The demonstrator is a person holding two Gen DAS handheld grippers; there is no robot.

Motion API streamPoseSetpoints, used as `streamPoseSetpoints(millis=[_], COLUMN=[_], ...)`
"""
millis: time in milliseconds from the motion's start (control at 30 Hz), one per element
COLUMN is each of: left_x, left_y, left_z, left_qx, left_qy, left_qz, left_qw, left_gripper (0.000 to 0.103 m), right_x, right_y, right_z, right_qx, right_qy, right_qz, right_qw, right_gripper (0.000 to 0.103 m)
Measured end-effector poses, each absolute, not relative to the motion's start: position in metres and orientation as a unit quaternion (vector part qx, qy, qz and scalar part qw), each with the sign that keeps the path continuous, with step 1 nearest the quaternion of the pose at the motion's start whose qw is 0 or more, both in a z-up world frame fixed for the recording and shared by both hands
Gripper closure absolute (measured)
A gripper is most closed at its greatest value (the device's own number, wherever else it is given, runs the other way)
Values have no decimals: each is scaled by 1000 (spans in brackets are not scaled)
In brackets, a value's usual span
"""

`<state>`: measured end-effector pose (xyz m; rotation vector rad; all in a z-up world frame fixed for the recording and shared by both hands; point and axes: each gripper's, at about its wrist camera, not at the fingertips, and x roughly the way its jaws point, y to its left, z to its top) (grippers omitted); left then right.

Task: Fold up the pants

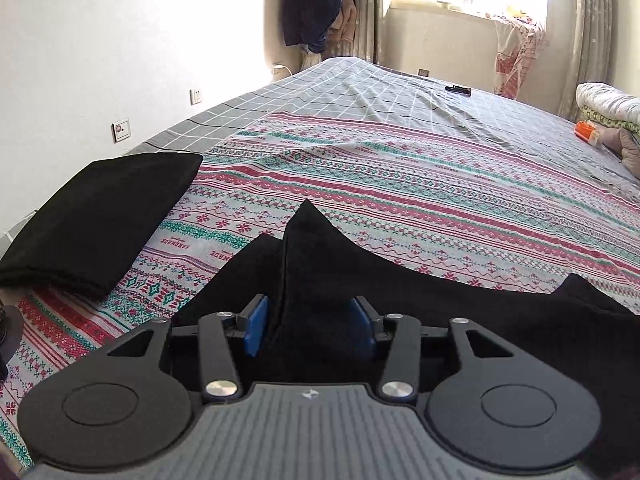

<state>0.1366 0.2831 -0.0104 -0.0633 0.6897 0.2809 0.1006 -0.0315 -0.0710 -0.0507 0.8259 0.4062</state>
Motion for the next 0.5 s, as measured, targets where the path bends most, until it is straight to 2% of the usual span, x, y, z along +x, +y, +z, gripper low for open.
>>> streamPoseSetpoints(millis=[200, 500], left_x=[123, 99], left_y=[249, 204], left_z=[-15, -35], left_qx=[-21, -13], left_qy=[348, 388], left_qz=[75, -29], left_qw=[934, 921], left_gripper=[29, 25], right_x=[107, 104], right_y=[-53, -79], right_z=[-67, -75], right_qx=[33, 130], right_qy=[420, 466], right_qz=[191, 219], right_qw=[887, 847], right_gripper=[23, 23])
